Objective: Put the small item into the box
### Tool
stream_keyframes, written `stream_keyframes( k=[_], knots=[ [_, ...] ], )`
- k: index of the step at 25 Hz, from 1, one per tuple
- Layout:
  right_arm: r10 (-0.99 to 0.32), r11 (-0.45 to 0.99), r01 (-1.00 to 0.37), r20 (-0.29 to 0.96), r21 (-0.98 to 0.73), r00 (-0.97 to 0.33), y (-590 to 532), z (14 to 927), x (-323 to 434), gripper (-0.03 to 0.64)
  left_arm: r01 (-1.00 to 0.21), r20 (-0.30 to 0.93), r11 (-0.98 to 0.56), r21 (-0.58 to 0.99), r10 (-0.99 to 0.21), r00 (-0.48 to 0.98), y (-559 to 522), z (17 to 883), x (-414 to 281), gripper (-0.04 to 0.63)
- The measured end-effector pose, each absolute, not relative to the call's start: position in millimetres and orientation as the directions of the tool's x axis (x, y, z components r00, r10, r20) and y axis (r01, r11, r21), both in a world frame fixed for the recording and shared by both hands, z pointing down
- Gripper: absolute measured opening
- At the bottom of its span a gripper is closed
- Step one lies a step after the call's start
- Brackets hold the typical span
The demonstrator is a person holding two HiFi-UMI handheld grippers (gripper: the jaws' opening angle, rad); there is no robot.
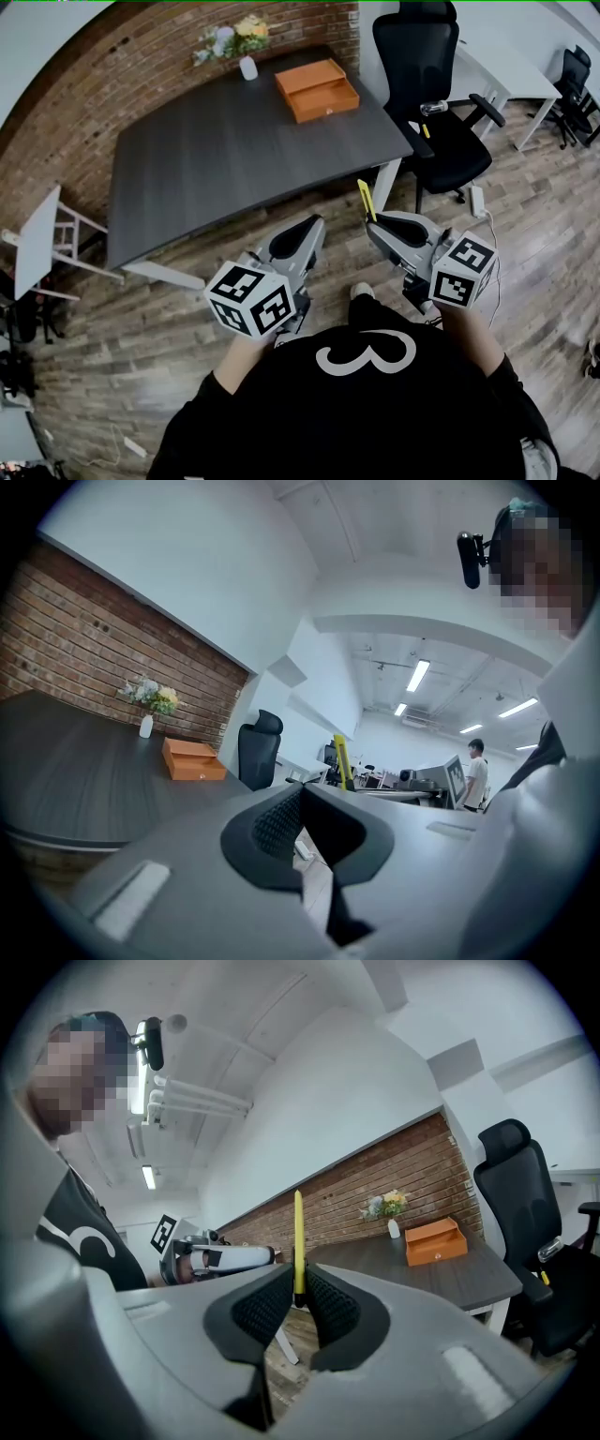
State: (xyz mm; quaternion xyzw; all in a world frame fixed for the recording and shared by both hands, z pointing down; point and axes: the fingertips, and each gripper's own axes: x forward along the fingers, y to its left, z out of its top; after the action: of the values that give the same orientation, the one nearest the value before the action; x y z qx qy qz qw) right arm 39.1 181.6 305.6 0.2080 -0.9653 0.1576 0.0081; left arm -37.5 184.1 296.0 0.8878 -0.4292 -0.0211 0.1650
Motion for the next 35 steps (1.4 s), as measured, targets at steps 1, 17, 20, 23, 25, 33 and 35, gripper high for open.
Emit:
stream_keyframes(
  k=[1,17,20,23,25,33,35],
  knots=[
    [-0.397,0.864,-0.402,0.081,-0.302,-0.914,177,307,39,0.048,-0.756,0.107,-0.576,0.31,-0.769,0.63,180,297,-37,0.011],
    [-0.344,0.855,-0.355,0.1,-0.377,-0.934,25,322,46,0.048,-0.789,0.182,-0.502,0.354,-0.791,0.584,34,316,-31,0.011],
    [-0.33,0.857,-0.344,0.104,-0.385,-0.938,-13,321,50,0.048,-0.799,0.191,-0.485,0.356,-0.799,0.57,-3,314,-29,0.011],
    [-0.313,0.862,-0.329,0.105,-0.385,-0.944,-47,320,54,0.048,-0.808,0.193,-0.469,0.355,-0.809,0.555,-36,312,-26,0.011],
    [-0.303,0.866,-0.32,0.106,-0.385,-0.947,-68,319,57,0.048,-0.815,0.194,-0.459,0.353,-0.816,0.544,-57,311,-24,0.011],
    [-0.266,0.89,-0.288,0.11,-0.354,-0.958,-130,312,62,0.048,-0.842,0.184,-0.422,0.335,-0.847,0.498,-113,304,-24,0.011],
    [-0.265,0.893,-0.287,0.11,-0.347,-0.958,-140,311,60,0.048,-0.847,0.187,-0.412,0.335,-0.852,0.488,-120,304,-28,0.011]
  ],
)
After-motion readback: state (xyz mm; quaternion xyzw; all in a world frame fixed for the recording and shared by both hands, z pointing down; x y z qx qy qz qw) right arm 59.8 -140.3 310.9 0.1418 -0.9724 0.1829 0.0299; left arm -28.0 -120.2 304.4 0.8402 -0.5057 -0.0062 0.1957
